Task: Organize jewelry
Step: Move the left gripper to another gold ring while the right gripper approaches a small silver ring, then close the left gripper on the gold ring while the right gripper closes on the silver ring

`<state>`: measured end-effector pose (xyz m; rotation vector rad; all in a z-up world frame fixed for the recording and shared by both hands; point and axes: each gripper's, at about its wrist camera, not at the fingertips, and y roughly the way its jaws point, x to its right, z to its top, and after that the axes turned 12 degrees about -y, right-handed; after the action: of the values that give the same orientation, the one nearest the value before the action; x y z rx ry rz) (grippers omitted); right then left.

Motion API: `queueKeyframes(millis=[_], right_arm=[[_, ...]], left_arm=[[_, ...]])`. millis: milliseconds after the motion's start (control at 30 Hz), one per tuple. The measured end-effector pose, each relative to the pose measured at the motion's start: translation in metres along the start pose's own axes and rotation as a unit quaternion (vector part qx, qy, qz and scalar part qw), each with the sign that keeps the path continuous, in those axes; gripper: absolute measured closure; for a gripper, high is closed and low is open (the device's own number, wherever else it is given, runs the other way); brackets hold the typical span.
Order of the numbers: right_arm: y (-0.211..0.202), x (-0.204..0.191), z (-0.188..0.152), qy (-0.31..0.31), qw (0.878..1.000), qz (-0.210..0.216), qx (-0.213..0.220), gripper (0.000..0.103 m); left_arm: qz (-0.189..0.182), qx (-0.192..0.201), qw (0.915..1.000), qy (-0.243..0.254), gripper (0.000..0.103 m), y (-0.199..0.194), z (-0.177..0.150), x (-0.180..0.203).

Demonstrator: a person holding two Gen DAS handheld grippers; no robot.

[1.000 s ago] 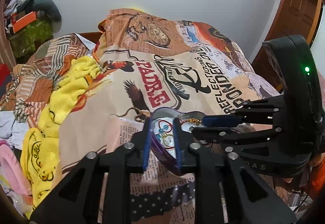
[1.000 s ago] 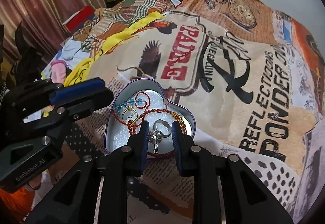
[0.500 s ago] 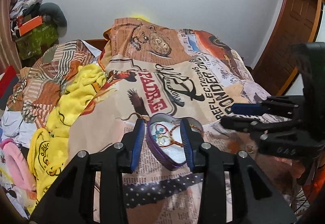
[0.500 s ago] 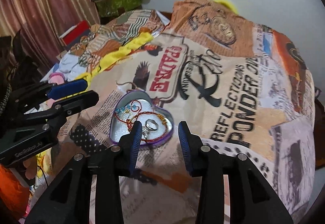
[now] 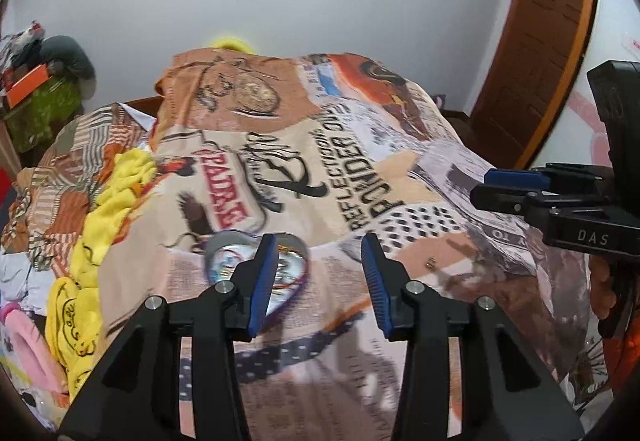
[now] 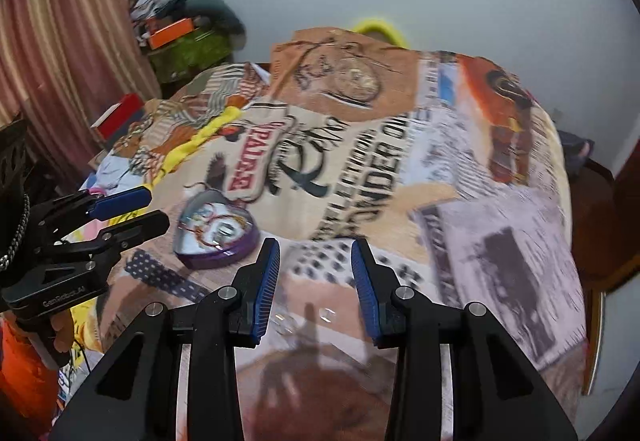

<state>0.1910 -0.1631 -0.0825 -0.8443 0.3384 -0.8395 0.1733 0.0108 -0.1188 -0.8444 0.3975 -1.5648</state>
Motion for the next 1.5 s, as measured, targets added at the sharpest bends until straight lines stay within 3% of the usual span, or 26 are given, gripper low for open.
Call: queueKeyframes(millis=[233,433,600,867,1033,1133,1200,1500], right_arm=[[-0.003,0.016,-0.029,0.011,1.0,-0.016,-0.018,0.069],[0.0,0.026,-0.05,0.032,0.999,-0.002,-0.032,0.069],[0.007,0.027,-0.059,0.033,0.998,0.009,-0.043,0.069],[0.017,0.023,-0.059,0.027,0.998,0.027,-0.042,0.069],[0.023,0.02,-0.059,0.028,0.998,0.038,-0.041,0.069],[0.027,0.018,-0.057,0.028,0.998,0.048,-0.042,0.069],[0.031,0.014,-0.055,0.024,0.997,0.056,-0.044,0.069],[0.057,-0.006,-0.046,-0.02,0.996,0.053,-0.067,0.071]], left_arm=[[-0.022,-0.047,0.9985,0.017,0.061,0.028,-0.017,0.027],[-0.039,-0.103,0.9935,0.032,0.061,0.06,-0.037,0.049],[-0.047,-0.125,0.9903,0.037,0.061,0.077,-0.048,0.06],[-0.053,-0.129,0.99,0.022,0.065,0.089,-0.05,0.057],[-0.039,-0.12,0.9917,0.026,0.084,0.091,-0.051,0.051],[-0.051,-0.118,0.9915,0.015,0.086,0.088,-0.05,0.045],[-0.048,-0.113,0.9922,0.018,0.097,0.084,-0.049,0.044],[-0.054,-0.1,0.9935,0.003,0.097,0.073,-0.044,0.028]])
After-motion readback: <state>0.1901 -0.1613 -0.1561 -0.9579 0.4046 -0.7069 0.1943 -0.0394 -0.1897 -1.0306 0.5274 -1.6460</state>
